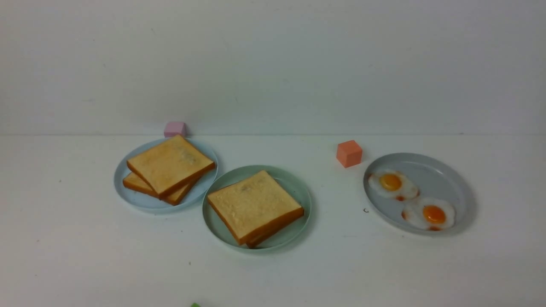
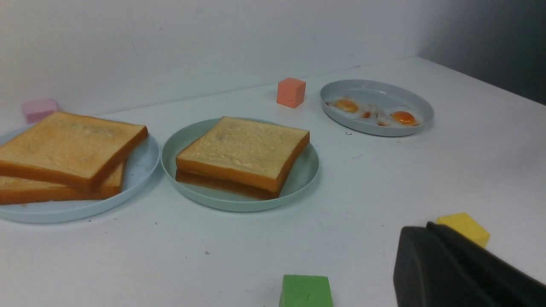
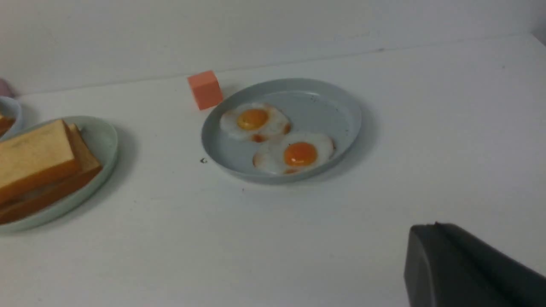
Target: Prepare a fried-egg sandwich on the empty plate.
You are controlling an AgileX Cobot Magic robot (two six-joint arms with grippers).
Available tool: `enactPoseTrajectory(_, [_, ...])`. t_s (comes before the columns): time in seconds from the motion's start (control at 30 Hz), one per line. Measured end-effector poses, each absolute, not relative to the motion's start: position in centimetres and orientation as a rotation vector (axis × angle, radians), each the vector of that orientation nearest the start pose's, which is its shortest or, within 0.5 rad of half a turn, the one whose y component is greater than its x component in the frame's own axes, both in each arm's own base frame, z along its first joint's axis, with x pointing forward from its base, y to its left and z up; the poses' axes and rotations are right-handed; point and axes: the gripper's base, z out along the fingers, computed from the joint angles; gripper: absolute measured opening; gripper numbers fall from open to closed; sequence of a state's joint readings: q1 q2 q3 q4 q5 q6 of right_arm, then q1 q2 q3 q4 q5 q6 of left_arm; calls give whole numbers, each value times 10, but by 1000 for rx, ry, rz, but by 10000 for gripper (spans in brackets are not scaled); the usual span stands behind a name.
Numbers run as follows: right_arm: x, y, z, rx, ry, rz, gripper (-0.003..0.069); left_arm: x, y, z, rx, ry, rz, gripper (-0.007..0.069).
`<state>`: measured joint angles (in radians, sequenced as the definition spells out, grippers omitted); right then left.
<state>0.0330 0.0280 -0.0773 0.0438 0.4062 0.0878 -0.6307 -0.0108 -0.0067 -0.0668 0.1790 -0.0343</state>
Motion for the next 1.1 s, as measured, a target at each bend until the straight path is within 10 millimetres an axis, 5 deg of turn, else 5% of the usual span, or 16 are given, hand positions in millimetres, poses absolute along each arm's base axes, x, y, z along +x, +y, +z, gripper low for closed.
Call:
enactPoseTrajectory(0.1, [52,4,173,99,1891,145,-12,44,-33,199,450,1618,-565,-13])
enactPoseTrajectory(1.1, [52,4,173,106,1887,152,3,44,-33,200,451,1612,-561,5])
